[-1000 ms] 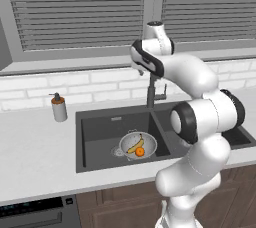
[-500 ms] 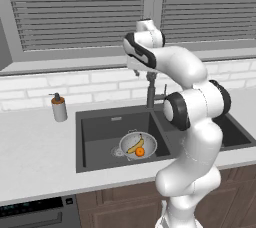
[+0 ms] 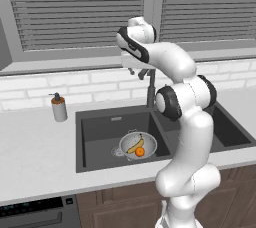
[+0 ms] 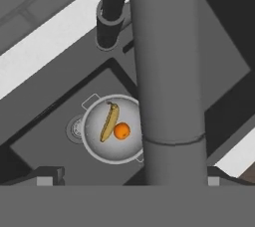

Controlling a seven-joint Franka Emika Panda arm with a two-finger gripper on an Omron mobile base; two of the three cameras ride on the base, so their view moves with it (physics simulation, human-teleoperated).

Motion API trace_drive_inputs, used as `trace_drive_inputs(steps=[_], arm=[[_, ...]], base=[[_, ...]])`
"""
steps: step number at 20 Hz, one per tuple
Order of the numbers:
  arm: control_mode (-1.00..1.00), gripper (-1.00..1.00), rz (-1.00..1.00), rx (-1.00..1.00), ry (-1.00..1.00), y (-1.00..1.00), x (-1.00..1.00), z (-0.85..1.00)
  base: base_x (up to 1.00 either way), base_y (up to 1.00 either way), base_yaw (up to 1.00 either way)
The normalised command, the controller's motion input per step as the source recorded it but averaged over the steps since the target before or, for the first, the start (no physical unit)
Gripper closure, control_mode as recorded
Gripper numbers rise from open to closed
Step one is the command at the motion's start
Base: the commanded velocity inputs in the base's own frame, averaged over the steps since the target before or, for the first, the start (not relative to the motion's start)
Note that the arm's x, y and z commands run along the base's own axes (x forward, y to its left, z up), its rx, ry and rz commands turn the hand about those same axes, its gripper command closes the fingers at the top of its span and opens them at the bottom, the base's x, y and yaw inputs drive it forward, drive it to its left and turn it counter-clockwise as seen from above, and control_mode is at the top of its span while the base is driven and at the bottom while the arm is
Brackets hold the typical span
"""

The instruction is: Put the colander in the sink, put the tangerine, banana in the colander, and turn on the sink faucet and pour water over the colander.

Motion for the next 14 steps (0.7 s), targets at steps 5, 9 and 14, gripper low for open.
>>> trace_drive_inputs(steps=[5,9,14], arm=[[-1.00,-1.00,0.00,0.00,0.00,0.00,0.46,-0.07],[-1.00,-1.00,0.00,0.00,0.00,0.00,0.40,-0.06],[-1.00,-1.00,0.00,0.00,-0.01,0.00,0.43,-0.02]], base=[[0.00,0.00,0.00],[0.00,0.00,0.00],[0.00,0.00,0.00]])
